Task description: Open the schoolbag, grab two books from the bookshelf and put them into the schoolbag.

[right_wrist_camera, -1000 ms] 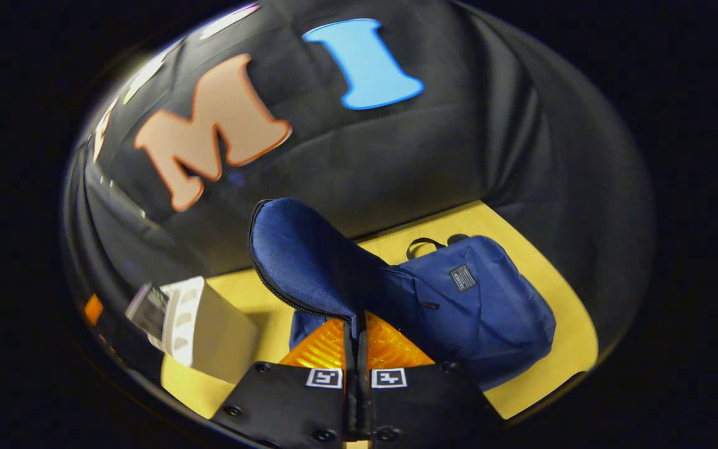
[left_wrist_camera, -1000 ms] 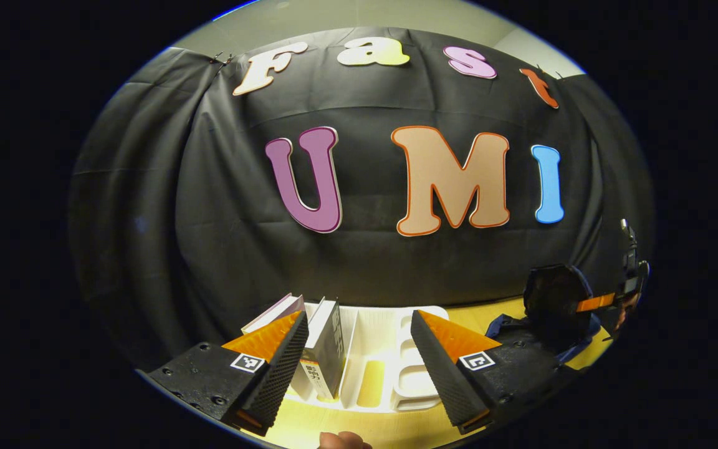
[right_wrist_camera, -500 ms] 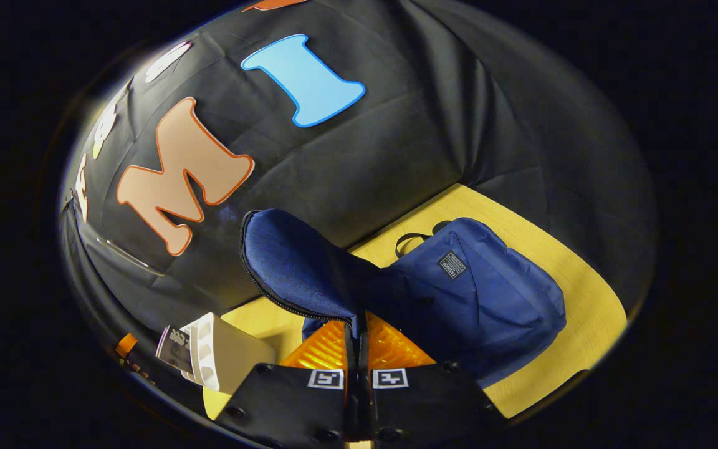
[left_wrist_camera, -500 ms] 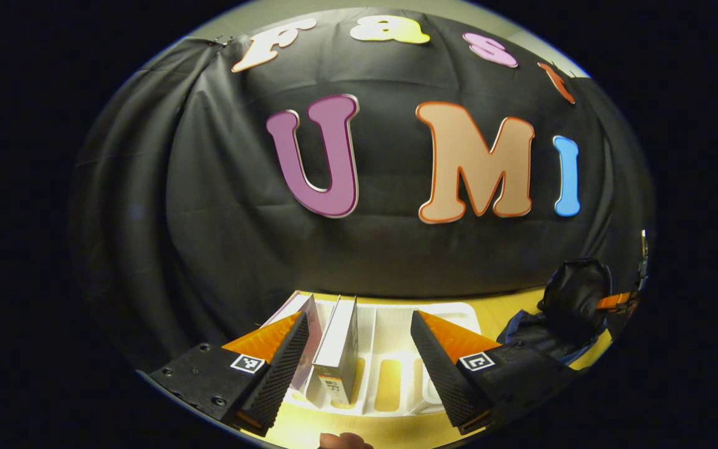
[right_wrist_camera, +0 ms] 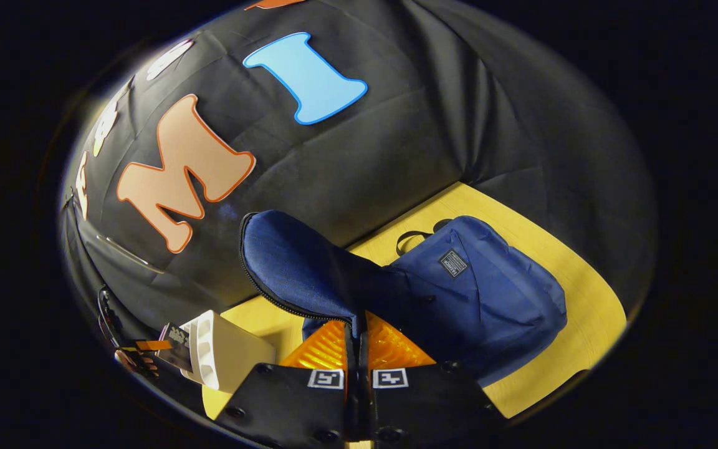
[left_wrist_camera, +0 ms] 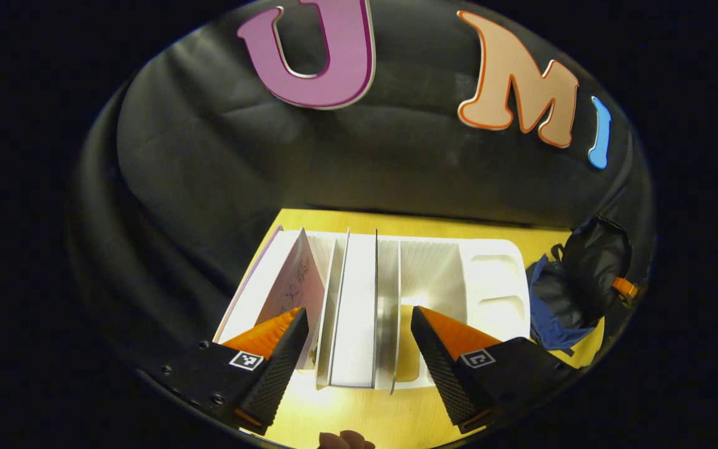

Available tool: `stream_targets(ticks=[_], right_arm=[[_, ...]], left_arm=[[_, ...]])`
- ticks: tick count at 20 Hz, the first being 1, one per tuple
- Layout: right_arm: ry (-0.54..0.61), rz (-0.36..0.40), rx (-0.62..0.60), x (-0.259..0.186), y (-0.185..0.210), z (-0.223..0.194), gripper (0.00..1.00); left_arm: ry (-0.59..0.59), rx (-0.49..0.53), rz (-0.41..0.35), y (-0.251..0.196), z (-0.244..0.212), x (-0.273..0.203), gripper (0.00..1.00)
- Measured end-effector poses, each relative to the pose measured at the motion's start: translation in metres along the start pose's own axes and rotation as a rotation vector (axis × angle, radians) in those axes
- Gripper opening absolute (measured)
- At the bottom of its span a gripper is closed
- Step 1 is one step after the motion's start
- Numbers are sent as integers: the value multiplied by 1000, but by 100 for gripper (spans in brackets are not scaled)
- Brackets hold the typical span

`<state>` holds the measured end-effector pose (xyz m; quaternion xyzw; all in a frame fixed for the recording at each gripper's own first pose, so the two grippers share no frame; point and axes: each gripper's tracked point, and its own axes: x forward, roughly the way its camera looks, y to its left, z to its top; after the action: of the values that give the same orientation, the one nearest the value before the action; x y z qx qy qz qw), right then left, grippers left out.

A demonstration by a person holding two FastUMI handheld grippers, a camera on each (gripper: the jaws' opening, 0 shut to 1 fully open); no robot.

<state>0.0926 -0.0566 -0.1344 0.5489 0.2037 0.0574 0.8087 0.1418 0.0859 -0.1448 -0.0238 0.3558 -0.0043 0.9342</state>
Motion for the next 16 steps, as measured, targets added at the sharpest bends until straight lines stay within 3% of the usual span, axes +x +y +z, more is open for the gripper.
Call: stream_targets(ticks=[8, 10, 14, 16], right_arm=[[6, 5, 3, 2, -1, -4, 3], [7, 7, 5, 2, -1, -4, 3], [9, 8, 10, 1, -2, -5, 3], [9, 7, 14, 1, -1, -5, 3]], left_arm=[[185, 131, 15, -6, -6, 17, 93], [220, 141, 24, -3, -13, 21, 86], [299, 126, -12, -6, -28, 28, 40], [302, 141, -29, -7, -27, 27, 37]])
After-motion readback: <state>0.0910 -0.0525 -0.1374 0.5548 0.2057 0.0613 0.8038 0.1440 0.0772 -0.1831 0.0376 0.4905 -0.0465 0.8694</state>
